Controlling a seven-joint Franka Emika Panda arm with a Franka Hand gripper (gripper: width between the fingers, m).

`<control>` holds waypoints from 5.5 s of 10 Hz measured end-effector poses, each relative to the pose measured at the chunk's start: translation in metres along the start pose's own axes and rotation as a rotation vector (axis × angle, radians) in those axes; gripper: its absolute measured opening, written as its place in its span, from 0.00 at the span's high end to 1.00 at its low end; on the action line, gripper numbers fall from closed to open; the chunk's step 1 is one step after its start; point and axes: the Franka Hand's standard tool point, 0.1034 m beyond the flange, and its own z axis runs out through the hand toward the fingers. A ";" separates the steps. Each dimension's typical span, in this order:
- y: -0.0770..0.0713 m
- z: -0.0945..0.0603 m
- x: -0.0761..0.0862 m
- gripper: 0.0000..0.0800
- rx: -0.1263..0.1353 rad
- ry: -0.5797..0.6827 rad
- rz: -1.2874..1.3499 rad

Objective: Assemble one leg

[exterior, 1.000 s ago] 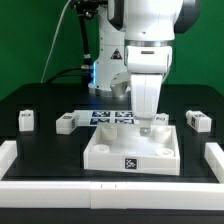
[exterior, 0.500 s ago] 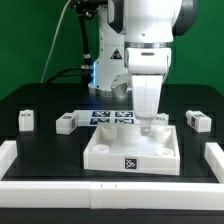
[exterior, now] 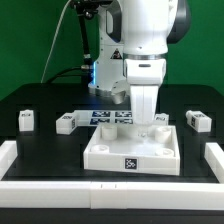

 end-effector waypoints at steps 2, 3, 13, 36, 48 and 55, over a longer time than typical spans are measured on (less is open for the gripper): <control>0.001 0.001 -0.001 0.19 0.001 0.000 0.041; 0.002 0.001 0.001 0.19 0.000 0.000 0.064; 0.002 0.001 0.000 0.93 0.000 0.000 0.068; 0.079 0.000 0.047 0.31 0.009 -0.013 -0.106; 0.040 -0.036 0.050 0.19 -0.007 -0.033 0.128; -0.005 -0.030 0.086 0.19 0.027 -0.007 1.103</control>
Offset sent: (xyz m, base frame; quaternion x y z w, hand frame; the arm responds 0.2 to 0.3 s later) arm 0.0000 0.0000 0.0000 0.0000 0.0000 0.0000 1.0000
